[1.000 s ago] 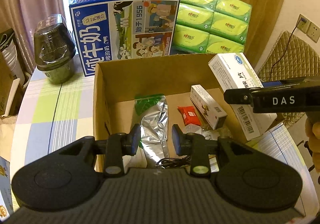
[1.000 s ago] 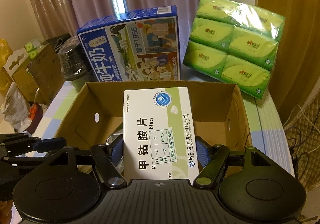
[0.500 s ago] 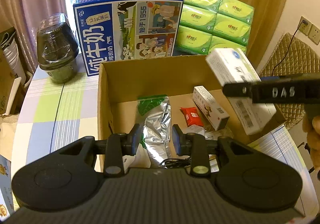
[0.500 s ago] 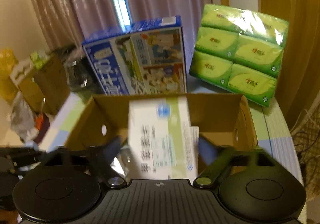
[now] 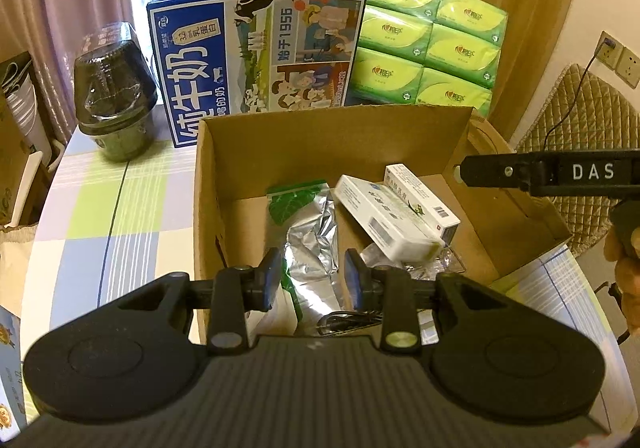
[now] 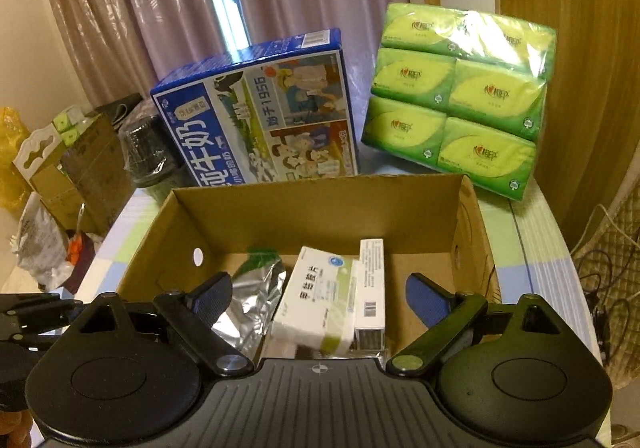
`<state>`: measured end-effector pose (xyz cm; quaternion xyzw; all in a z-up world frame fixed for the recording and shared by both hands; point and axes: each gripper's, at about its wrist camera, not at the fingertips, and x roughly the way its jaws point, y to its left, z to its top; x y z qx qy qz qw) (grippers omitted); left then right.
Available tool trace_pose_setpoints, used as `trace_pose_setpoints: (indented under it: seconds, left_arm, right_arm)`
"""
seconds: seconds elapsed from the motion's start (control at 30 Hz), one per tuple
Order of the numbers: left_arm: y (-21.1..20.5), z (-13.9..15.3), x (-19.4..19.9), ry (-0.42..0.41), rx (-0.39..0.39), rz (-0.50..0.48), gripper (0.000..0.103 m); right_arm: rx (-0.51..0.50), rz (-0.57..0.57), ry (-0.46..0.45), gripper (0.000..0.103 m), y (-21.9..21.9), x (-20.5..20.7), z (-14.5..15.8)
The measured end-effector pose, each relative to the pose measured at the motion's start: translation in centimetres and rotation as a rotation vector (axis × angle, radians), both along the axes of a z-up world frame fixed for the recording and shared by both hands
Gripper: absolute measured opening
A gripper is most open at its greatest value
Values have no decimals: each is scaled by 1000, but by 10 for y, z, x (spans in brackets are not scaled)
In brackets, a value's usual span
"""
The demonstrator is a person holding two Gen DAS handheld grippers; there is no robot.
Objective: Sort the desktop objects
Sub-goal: 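Carry the black cable and white medicine box into the cardboard box and release, then withdraw both open tools from the box toward the spoon and green box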
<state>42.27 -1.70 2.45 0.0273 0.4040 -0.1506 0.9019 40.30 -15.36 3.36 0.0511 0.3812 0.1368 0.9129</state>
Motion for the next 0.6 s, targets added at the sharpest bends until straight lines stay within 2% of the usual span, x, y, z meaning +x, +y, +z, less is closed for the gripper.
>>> trace_pose_setpoints:
  seconds: [0.33,0.6]
  left_arm:
    - [2,16,-16,-11,11,3,34]
    - [10,34,-48,-26,-11,19,44]
  right_arm:
    - [-22,5,-6,94,-6,-27,18]
    - [-32,13,-24,97,-12,-63,40]
